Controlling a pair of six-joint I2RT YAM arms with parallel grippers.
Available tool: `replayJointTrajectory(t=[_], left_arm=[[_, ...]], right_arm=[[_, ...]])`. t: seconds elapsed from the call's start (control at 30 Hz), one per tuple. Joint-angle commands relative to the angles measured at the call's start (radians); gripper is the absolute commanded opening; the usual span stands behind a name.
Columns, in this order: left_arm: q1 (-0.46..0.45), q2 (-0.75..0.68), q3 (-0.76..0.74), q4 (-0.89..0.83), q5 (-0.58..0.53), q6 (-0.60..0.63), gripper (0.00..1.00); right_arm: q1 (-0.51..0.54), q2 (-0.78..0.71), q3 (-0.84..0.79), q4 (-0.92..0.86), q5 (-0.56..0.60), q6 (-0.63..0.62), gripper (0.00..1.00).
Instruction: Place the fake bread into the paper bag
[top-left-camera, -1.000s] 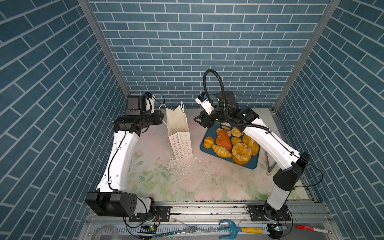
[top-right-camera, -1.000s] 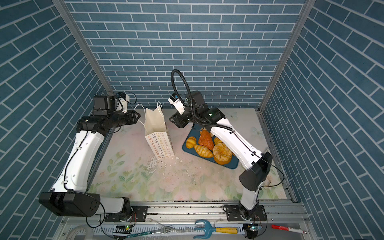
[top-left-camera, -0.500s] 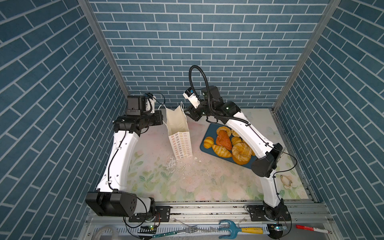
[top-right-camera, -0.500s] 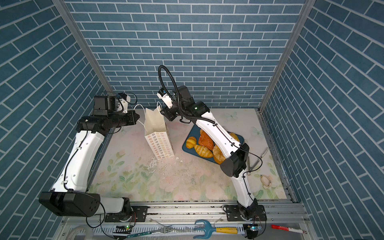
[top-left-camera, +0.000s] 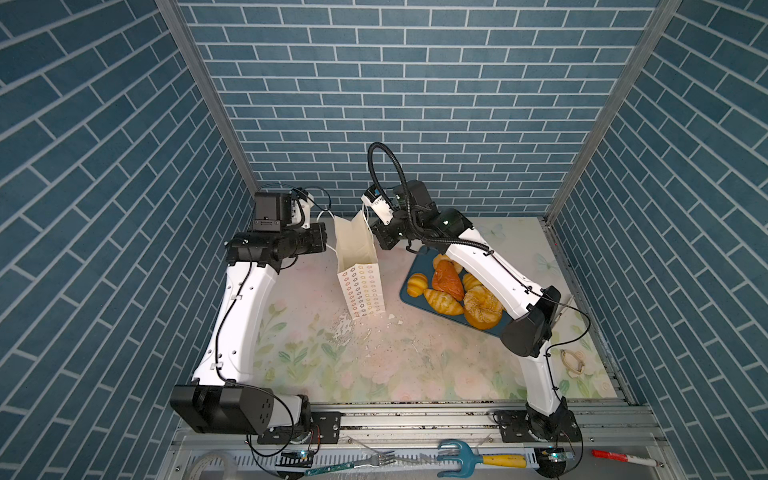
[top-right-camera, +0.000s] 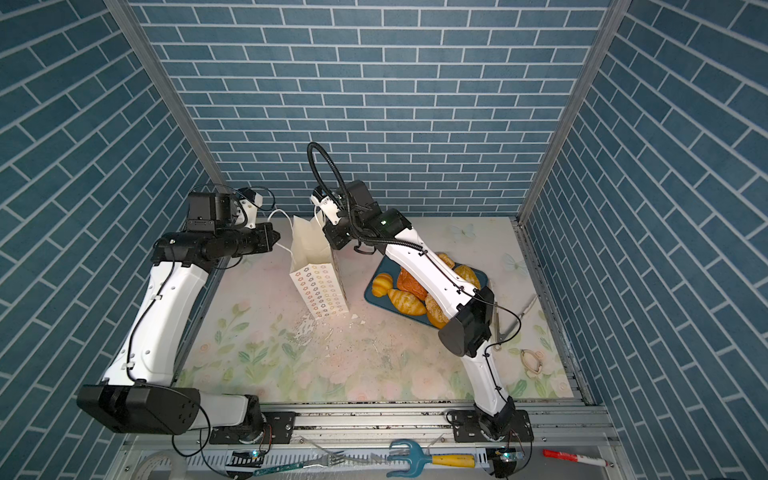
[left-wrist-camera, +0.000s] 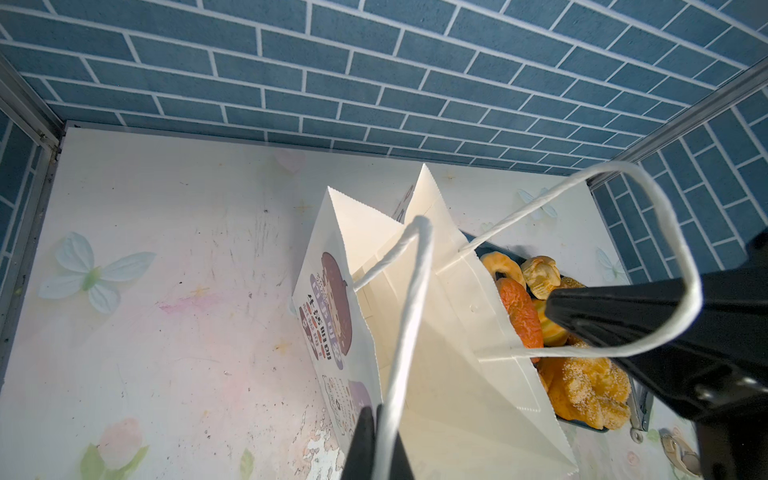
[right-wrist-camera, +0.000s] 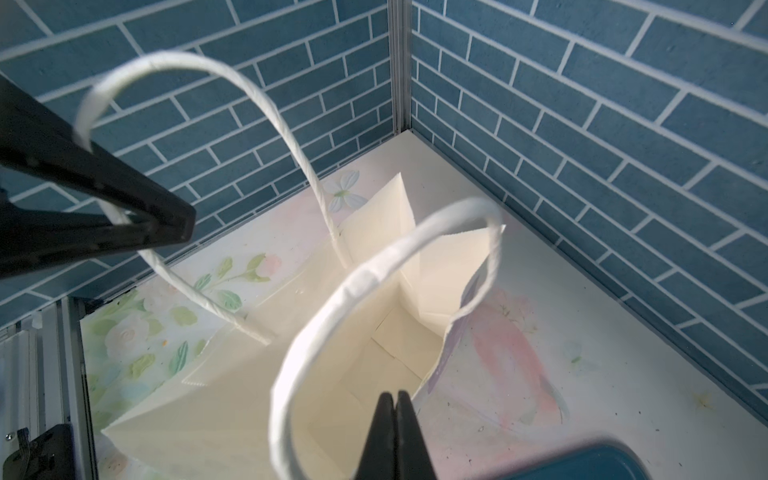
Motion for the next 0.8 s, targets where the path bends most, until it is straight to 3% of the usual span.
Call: replayJointTrajectory(t=[0.0, 0.57, 0.77], left_arm=[[-0.003, -0.030, 0.006, -0.042, 0.021, 0.003, 0.02], [-0.003, -0.010, 0.073, -0.165, 0.104, 0.074, 0.00], [-0.003, -0.016, 0.056, -0.170, 0.087, 0.079, 0.00]], right_arm=[[0.020, -0.089, -0.034, 0.033, 0.045, 0.000, 0.04], [0.072, -0.202, -0.187, 0.071, 0.029, 0.004, 0.08], [0.073, -0.223, -0.194, 0.065, 0.068, -0.054, 0.33]])
